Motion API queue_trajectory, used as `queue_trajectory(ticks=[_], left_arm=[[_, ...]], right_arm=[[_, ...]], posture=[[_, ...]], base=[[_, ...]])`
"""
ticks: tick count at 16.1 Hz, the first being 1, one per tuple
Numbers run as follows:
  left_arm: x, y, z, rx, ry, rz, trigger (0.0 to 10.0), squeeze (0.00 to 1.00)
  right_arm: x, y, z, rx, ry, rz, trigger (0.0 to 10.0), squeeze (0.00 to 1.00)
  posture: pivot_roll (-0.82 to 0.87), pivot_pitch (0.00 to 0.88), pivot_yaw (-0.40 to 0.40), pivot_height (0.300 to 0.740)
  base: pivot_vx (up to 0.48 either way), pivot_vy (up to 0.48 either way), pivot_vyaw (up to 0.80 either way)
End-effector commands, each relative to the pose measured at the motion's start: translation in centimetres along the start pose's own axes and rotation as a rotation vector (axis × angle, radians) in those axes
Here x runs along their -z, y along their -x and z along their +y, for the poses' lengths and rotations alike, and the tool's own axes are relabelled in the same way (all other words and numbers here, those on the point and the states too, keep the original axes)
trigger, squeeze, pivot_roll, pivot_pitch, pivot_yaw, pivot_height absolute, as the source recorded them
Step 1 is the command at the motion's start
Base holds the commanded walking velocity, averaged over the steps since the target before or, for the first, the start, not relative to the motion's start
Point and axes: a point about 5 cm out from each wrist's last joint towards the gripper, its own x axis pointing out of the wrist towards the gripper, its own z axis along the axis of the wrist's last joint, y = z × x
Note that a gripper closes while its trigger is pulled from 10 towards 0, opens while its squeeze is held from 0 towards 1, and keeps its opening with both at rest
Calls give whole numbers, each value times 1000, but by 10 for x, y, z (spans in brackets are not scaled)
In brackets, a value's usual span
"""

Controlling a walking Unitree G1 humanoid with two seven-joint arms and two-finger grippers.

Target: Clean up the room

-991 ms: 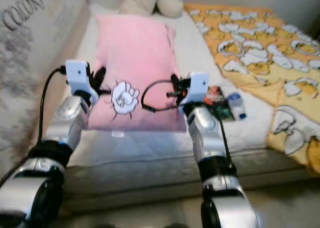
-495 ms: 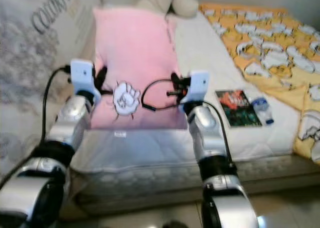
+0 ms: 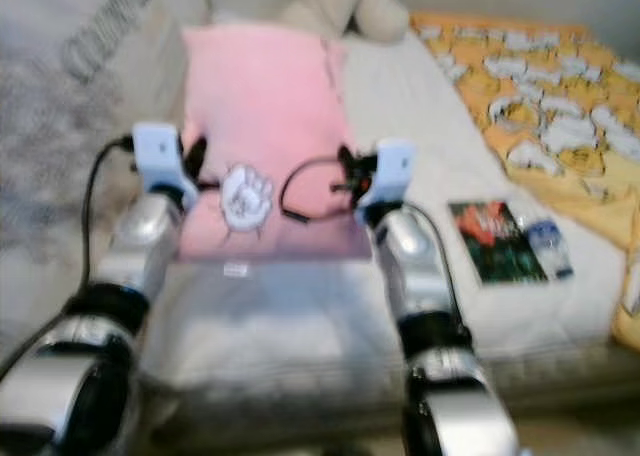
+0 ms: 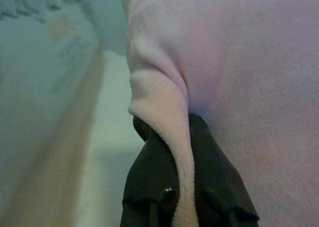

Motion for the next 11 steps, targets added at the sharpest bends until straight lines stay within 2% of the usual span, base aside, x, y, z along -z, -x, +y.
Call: queue_trajectory(ticks=[1, 2, 3, 4, 6, 7, 8, 11], left_arm=[[-9, -3, 9, -33, -14, -22, 0, 0], [-9, -4, 8, -19, -35, -12, 0, 0], [-11, -6, 6, -23, -76, -8, 588, 0], [-11, -7, 6, -21, -80, -1, 588, 0], [-20, -13, 3, -5, -103, -11, 5294, 0], [-22, -16, 4, -6, -94, -2, 10000, 0], [-24, -19, 5, -16, -112, 16, 10000, 0], [-20, -20, 10, -42, -166, 59, 10000, 0]], right_arm=[[-13, -4, -3, 14, 9, -48, 0, 4], [-12, -6, -4, 26, 22, -33, 0, 0], [-11, -11, -4, 23, 39, -5, 10000, 0], [-11, -13, -3, 16, 38, -4, 10000, 0], [-17, -23, 4, 2, 30, -4, 10000, 0], [-16, -25, 6, -7, 25, 5, 10000, 0], [-9, -27, 8, -13, -8, 44, 10000, 0], [3, -29, 11, -20, -48, 105, 10000, 0]], posture=[[-32, 0, -20, 740], [-32, 0, -20, 740], [-32, 7, -13, 740], [-32, 7, -13, 740], [-15, 42, -24, 740], [-11, 61, -26, 740], [-5, 111, -29, 740], [3, 185, -33, 740]], base=[[480, 0, 0], [480, 0, 0], [480, 0, 0], [480, 0, 0], [0, 0, 0], [0, 0, 0], [0, 0, 0], [0, 0, 0]])
